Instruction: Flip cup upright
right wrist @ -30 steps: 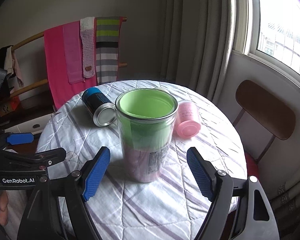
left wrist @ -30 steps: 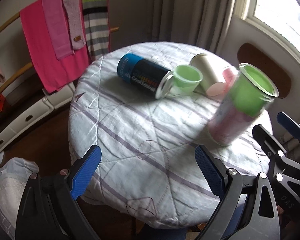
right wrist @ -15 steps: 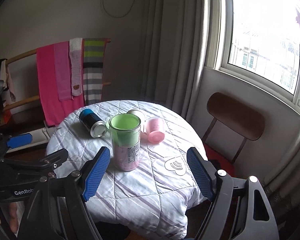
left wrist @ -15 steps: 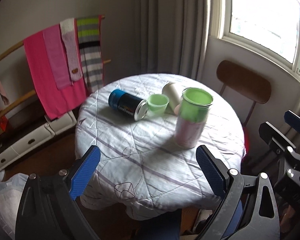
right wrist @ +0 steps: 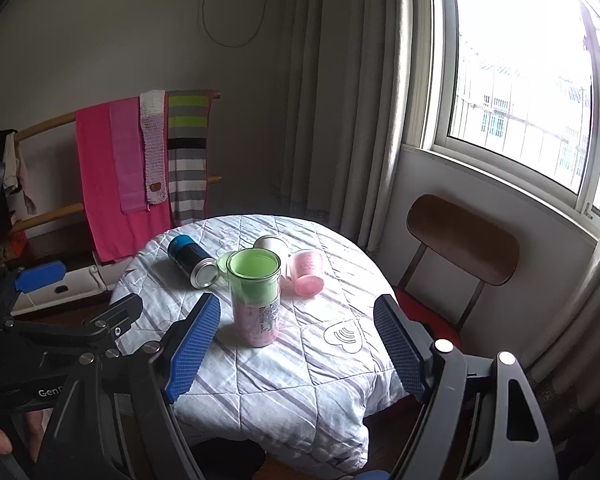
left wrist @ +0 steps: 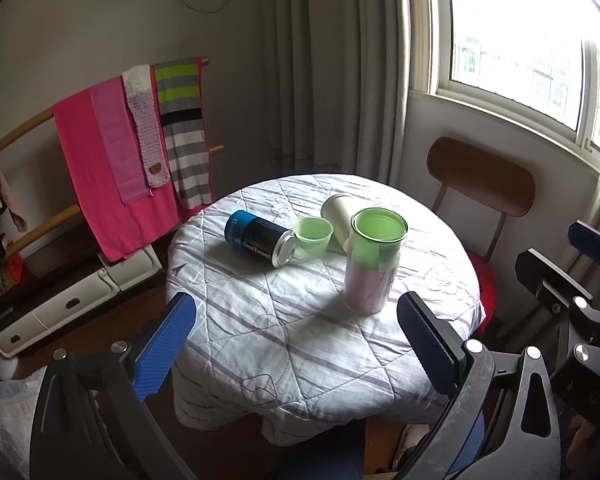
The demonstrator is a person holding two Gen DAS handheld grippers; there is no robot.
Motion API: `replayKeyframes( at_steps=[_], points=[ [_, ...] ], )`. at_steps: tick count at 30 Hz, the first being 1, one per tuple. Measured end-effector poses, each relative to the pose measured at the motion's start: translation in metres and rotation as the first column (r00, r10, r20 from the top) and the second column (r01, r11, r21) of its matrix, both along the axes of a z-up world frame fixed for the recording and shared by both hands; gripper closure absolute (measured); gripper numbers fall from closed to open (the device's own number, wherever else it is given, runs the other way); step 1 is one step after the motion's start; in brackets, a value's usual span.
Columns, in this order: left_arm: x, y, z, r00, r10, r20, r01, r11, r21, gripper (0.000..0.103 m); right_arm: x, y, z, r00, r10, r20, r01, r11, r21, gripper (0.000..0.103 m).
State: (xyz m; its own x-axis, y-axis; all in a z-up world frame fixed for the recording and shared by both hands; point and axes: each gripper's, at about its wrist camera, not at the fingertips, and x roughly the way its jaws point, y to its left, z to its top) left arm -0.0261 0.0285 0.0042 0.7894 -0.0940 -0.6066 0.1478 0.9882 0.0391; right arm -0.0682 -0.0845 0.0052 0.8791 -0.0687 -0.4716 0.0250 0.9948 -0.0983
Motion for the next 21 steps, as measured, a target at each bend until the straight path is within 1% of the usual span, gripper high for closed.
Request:
replayKeyframes(
  at_steps=[2,6,10,15,21],
  points=[
    [0.005,-0.001,0.006,1.000,-0.011,-0.003,0.011,1.000,-0.003,0.001,0.004,0.001,0.004,1.000,-0.003,-0.009,0.003,1.000,-0.003,0.023],
    [0.017,-0.002,0.017,1.000,0.002,0.000,-0.002,1.000,0.008,0.001,0.018,0.003,0.011,0.999,-0.011,-0.039,0.010,1.000,-0.026,0.022],
    [0.032,0.000,0.023,1.000,0.008,-0.010,-0.008,1.000,-0.010,0.000,0.030,0.002,0.016,0.998,-0.009,-0.064,0.008,1.000,-0.025,0.022],
    [0.047,-0.003,0.023,1.000,0.012,-0.020,-0.012,1.000,0.002,0.000,0.046,0.001,0.019,0.996,-0.011,-0.089,0.009,1.000,-0.025,0.022],
    [0.059,0.003,0.022,0.998,0.048,-0.026,-0.049,0.999,-0.005,0.000,0.058,0.001,0.022,0.996,-0.001,-0.094,-0.002,1.000,-0.027,0.023]
  ],
)
